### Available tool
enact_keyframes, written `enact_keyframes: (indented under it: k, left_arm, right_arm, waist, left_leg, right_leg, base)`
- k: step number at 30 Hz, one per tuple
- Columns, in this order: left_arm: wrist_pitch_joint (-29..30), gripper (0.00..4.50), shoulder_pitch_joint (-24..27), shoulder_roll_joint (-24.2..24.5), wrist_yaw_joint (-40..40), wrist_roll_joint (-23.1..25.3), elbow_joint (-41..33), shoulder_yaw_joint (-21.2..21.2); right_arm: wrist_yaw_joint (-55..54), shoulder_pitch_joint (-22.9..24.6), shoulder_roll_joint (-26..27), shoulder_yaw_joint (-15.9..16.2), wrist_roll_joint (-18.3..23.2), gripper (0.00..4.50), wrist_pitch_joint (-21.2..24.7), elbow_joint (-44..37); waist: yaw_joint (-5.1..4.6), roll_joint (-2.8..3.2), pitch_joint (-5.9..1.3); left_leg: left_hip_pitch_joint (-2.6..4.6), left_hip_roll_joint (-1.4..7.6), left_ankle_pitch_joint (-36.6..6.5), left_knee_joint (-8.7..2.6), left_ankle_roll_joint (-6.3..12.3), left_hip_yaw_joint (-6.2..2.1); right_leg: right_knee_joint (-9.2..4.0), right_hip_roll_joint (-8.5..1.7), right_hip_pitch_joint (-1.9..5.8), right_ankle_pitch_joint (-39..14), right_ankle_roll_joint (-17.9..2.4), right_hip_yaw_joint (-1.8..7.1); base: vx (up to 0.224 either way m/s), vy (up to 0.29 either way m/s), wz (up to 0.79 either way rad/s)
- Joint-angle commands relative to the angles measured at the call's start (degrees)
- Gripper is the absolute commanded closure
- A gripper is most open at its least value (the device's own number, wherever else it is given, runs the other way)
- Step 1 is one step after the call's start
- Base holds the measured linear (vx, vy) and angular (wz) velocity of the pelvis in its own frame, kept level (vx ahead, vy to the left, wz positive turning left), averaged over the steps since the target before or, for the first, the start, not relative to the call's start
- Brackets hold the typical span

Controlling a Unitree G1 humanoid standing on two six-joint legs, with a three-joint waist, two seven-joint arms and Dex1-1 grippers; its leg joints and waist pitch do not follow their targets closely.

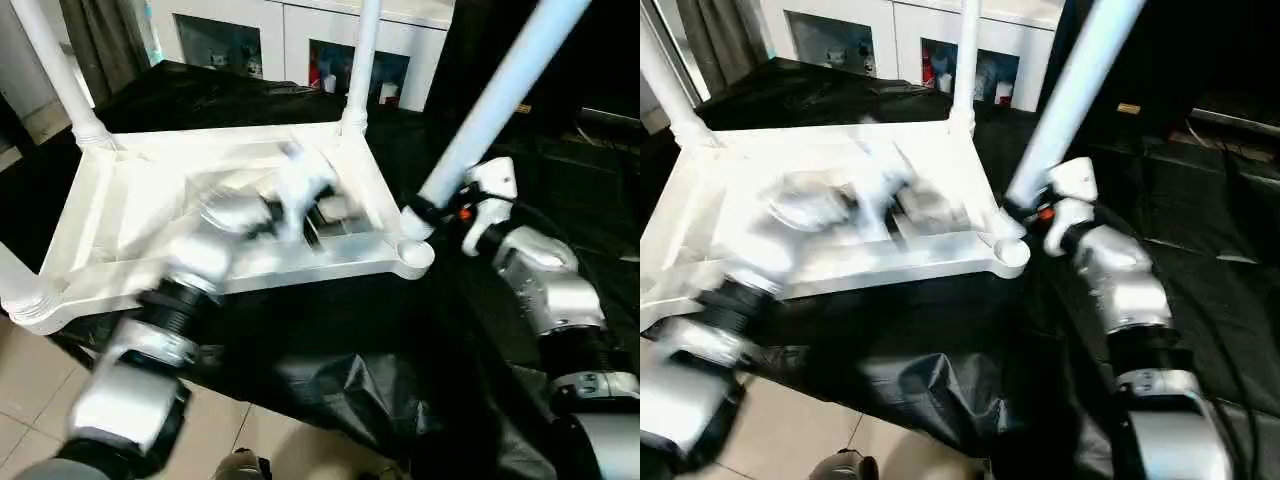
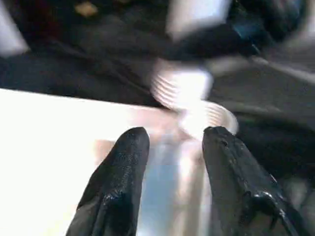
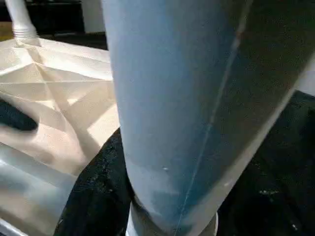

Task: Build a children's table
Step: Insert table leg to table base

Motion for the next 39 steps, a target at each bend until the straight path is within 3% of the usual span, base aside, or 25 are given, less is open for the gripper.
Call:
enact_keyframes:
  k: [1, 2, 4, 5, 6, 7, 8, 11, 12, 16, 18, 21, 25, 29, 30, 36, 39]
  left_arm:
    - [0.23, 2.04, -0.45, -0.44, -1.34, 0.99, 1.43, -1.25]
    - [-0.12, 1.95, -0.55, -0.86, -1.69, 1.55, 2.74, -1.84]
    - [-0.44, 1.89, -1.10, -1.32, -2.55, 2.50, 5.45, -2.71]
    - [-0.51, 1.89, -1.40, -1.30, -3.16, 2.82, 6.64, -3.15]
    - [-0.80, 1.89, -1.90, -1.25, -2.73, 3.66, 8.13, -3.61]
    - [-0.74, 1.89, -2.45, -1.14, -2.29, 4.18, 9.52, -3.96]
    - [-0.75, 1.86, -2.60, -1.11, -2.14, 4.33, 9.87, -4.02]
    - [-0.64, 1.86, -4.47, -0.56, 0.64, 6.37, 14.33, -4.29]
    - [-0.47, 2.15, -4.81, -0.52, 1.04, 6.54, 15.12, -4.09]
    - [0.07, 2.23, -6.06, -0.75, 0.47, 6.05, 17.78, -2.98]
    - [0.17, 2.56, -6.17, -0.83, 0.03, 5.78, 18.06, -2.79]
    - [0.18, 2.70, -6.48, -1.31, -1.94, 5.00, 18.88, -2.37]
    - [0.91, 3.08, -6.52, -2.27, -3.72, 3.91, 19.21, -1.86]
    - [-0.02, 3.53, -6.34, -2.61, -3.36, 4.32, 20.29, -1.86]
    - [-0.25, 3.57, -6.40, -2.71, -3.28, 4.46, 20.62, -1.81]
    - [-2.39, 4.02, -6.01, -2.56, -2.61, 6.96, 22.24, -3.10]
    - [-2.90, 4.35, -5.82, -2.32, -2.33, 7.39, 22.60, -3.28]
  right_arm:
    - [-0.48, 0.35, -1.24, -1.13, -0.01, 2.63, 1.23, -1.23]
    - [-0.45, 0.95, -1.45, -1.11, -0.02, 2.63, 1.74, -2.17]
    - [-0.46, 2.03, -1.67, -1.03, 0.08, 2.63, 2.53, -3.85]
    - [-0.53, 2.59, -1.71, -0.93, 0.24, 2.63, 2.93, -4.77]
    - [-0.54, 3.39, -1.75, -0.85, 0.42, 2.63, 3.34, -5.93]
    - [-0.57, 4.06, -1.71, -0.81, 0.50, 2.63, 3.70, -6.89]
    - [-0.59, 4.21, -1.70, -0.80, 0.53, 2.63, 3.77, -7.09]
    - [-0.79, 6.12, -1.51, -0.66, 0.96, 2.63, 4.81, -9.66]
    - [-0.77, 6.45, -1.48, -0.58, 1.10, 2.63, 5.09, -10.20]
    - [-0.76, 7.83, -1.41, -0.30, 1.55, 2.63, 6.50, -12.63]
    - [-0.82, 8.03, -1.39, -0.29, 1.53, 2.63, 6.73, -13.02]
    - [-0.94, 8.31, -1.44, -0.21, 1.44, 2.63, 7.34, -13.72]
    - [-0.91, 8.22, -1.79, -0.04, 1.38, 2.63, 7.85, -13.94]
    - [-0.86, 7.81, -1.84, 0.25, 0.94, 2.63, 7.92, -13.71]
    - [-0.81, 7.68, -1.89, 0.34, 0.81, 2.63, 7.88, -13.57]
    - [-0.81, 7.44, -1.73, 0.64, 0.46, 2.63, 7.91, -13.35]
    - [-0.78, 7.39, -1.59, 0.69, 0.48, 2.63, 7.90, -13.38]
  waist:
    - [-0.28, 0.12, -5.88]
    - [-0.32, 0.47, -5.70]
    - [-0.64, 0.39, -5.64]
    - [-0.68, 0.82, -5.57]
    - [-0.97, 0.51, -5.70]
    - [-1.08, 1.34, -5.63]
    - [-1.26, 1.06, -5.60]
    - [-1.44, 1.46, -5.51]
    - [-1.33, 1.45, -5.49]
    - [-1.19, 1.75, -5.50]
    - [-1.22, 1.87, -5.56]
    - [-1.21, 2.00, -5.57]
    - [-1.28, 1.68, -5.51]
    - [-1.23, 1.76, -5.48]
    - [-1.32, 1.48, -5.44]
    - [-1.35, 1.88, -5.40]
    - [-1.33, 1.78, -5.58]
  left_leg:
    - [1.00, 1.90, -2.95, -3.37, 3.77, -1.02]
    - [0.90, 1.77, -3.01, -3.37, 3.75, -1.08]
    - [0.94, 1.66, -3.94, -3.43, 3.82, -1.09]
    - [0.89, 1.65, -4.21, -3.44, 3.70, -1.22]
    - [0.89, 1.70, -4.55, -3.49, 3.80, -1.27]
    - [0.85, 1.75, -4.84, -3.48, 3.69, -1.49]
    - [0.97, 1.73, -5.29, -3.52, 3.80, -1.35]
    - [1.00, 1.68, -6.00, -3.49, 3.89, -1.42]
    - [1.05, 1.62, -6.25, -3.44, 3.98, -1.40]
    - [0.79, 1.57, -5.25, -3.40, 4.43, -1.39]
    - [0.79, 1.64, -5.31, -3.41, 4.44, -1.44]
    - [0.88, 1.70, -5.52, -3.45, 4.49, -1.44]
    - [0.91, 1.77, -5.84, -3.52, 4.55, -1.35]
    - [0.86, 1.73, -5.90, -3.50, 4.63, -1.36]
    - [0.82, 1.70, -5.94, -3.56, 4.64, -1.34]
    - [0.93, 1.81, -6.33, -3.62, 4.53, -1.40]
    - [0.90, 1.87, -5.69, -3.62, 4.59, -1.43]
  right_leg:
    - [-3.63, -4.41, 3.83, 5.04, -15.88, 2.70]
    - [-3.66, -4.30, 3.84, 5.14, -15.83, 2.71]
    - [-3.98, -4.16, 3.92, 4.89, -15.64, 2.69]
    - [-3.88, -4.18, 3.96, 4.72, -15.60, 2.67]
    - [-3.93, -4.19, 4.06, 4.84, -15.57, 2.64]
    - [-3.86, -4.32, 4.06, 4.61, -15.79, 2.57]
    - [-4.25, -4.16, 3.98, 4.28, -15.71, 2.55]
    - [-4.33, -4.10, 3.99, 3.70, -16.16, 2.53]
    - [-4.41, -4.18, 4.04, 2.82, -16.11, 2.57]
    - [-4.53, -4.14, 4.05, 1.59, -16.08, 2.52]
    - [-4.50, -4.21, 4.01, 1.44, -16.05, 2.49]
    - [-4.54, -4.23, 3.88, 1.45, -16.31, 2.48]
    - [-4.63, -4.29, 3.86, 1.04, -16.55, 2.51]
    - [-4.74, -4.33, 3.85, 0.34, -16.23, 2.54]
    - [-4.79, -4.30, 3.90, 0.06, -16.00, 2.52]
    - [-4.98, -4.35, 3.75, -0.75, -15.58, 2.55]
    - [-4.69, -4.40, 3.88, 0.93, -15.91, 2.53]
  base:
    - [0.000, 0.000, 0.00]
    - [0.000, 0.000, 0.00]
    - [0.000, 0.000, 0.00]
    - [0.000, 0.000, 0.00]
    - [0.000, 0.000, 0.00]
    - [0.000, 0.000, 0.00]
    - [0.000, 0.000, 0.00]
    - [0.000, 0.000, 0.00]
    - [0.000, 0.000, 0.00]
    - [0.000, 0.000, 0.00]
    - [0.000, 0.000, 0.00]
    - [0.000, 0.000, 0.00]
    - [0.000, 0.000, 0.00]
    - [0.000, 0.000, 0.00]
    - [0.000, 0.000, 0.00]
    - [0.000, 0.000, 0.00]
    - [0.000, 0.000, 0.00]
